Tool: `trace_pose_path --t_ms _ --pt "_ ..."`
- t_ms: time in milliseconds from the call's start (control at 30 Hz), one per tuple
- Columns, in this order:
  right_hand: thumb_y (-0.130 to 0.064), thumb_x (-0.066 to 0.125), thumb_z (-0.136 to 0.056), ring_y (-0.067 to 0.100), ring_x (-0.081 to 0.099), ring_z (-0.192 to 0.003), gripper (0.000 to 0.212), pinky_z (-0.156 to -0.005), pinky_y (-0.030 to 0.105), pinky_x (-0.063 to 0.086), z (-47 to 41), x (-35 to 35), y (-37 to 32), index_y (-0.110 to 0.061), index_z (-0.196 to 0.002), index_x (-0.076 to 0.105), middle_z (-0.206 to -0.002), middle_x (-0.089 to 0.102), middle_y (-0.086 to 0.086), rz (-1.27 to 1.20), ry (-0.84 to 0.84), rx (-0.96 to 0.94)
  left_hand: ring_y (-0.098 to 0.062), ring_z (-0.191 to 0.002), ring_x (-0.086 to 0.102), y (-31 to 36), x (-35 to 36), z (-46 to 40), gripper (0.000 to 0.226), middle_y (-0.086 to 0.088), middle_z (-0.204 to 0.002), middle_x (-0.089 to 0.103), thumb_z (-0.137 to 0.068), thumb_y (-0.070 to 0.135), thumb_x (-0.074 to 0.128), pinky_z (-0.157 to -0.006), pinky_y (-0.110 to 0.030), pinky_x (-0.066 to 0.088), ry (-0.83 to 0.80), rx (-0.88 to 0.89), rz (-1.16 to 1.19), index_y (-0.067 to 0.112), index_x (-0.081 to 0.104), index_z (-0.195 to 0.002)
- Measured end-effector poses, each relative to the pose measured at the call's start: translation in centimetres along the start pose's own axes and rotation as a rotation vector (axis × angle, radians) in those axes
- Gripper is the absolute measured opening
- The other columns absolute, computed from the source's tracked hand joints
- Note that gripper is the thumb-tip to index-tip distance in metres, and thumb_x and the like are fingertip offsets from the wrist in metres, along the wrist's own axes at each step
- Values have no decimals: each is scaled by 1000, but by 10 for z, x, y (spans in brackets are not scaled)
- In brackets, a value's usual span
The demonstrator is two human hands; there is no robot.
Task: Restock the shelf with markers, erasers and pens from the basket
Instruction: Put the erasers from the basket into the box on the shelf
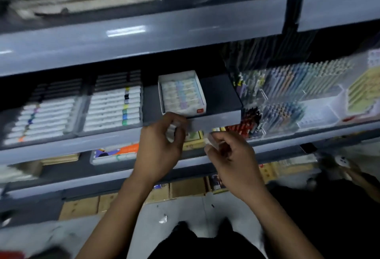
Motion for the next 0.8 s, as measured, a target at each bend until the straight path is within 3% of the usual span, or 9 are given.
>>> trace_pose_path --t_ms 133,267,400,500,567,633,700,800 --pt "-28 69 -97 1 61 -92 22 -74 10 45 -29 -8 -15 -39 -115 64 -109 59 -16 10 -59 -131 -2 -81 69 -2 -14 -5 20 30 -100 70 -100 21 63 -68 -17 51 162 -56 -26 40 66 -105" --pt "-26 66 -99 4 61 -91 24 -75 13 47 -48 -2 -36 -36 -121 66 -107 57 -13 32 -106 -233 -13 -71 68 -15 -21 -10 19 22 -96 73 -100 30 60 -66 -39 54 179 -124 -72 41 67 -113" --pt "-23 68 -100 -2 58 -90 26 -74 8 42 -73 7 -63 -24 -126 66 -105 51 -15 83 -123 -326 -7 -77 69 -27 -24 -14 19 15 -93 75 -97 34 57 -66 -35 56 151 -158 -109 37 72 -109" --pt "-22 71 -97 -9 54 -84 23 -71 2 37 -101 14 -80 -21 -119 66 -102 52 -12 210 -125 -379 -5 -58 62 -28 -25 -15 13 17 -103 77 -97 31 58 -56 -29 51 151 -137 -109 40 66 -96" --pt "-20 73 -94 -5 55 -81 19 -69 1 34 -121 19 -90 -19 -111 66 -101 55 -10 335 -119 -414 -6 -50 57 -29 -25 -14 15 17 -106 77 -96 28 59 -53 -28 47 145 -131 -106 41 63 -94" --pt "-20 73 -94 9 59 -91 17 -73 6 37 -141 28 -90 -17 -109 67 -106 63 -3 457 -145 -408 -6 -63 64 -29 -24 -14 16 17 -105 77 -96 27 58 -59 -32 53 133 -138 -104 42 62 -93" --pt "-21 71 -95 19 62 -103 13 -81 26 50 -157 40 -86 -17 -108 69 -113 67 3 529 -190 -364 -4 -82 69 -29 -24 -14 18 18 -103 77 -95 26 58 -69 -32 56 126 -145 -110 43 61 -92" --pt "-15 69 -95 25 67 -98 7 -83 40 59 -169 57 -86 -12 -101 73 -107 72 8 569 -230 -366 -3 -86 69 -29 -25 -16 18 18 -102 77 -95 26 59 -71 -31 56 117 -144 -121 43 61 -91"
Point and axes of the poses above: each hand's wrist, its own z-axis away from the middle knuckle, its own x-axis out of the palm, y = z × x, the point moved 8 cm from there along -z, towards the middle knuckle
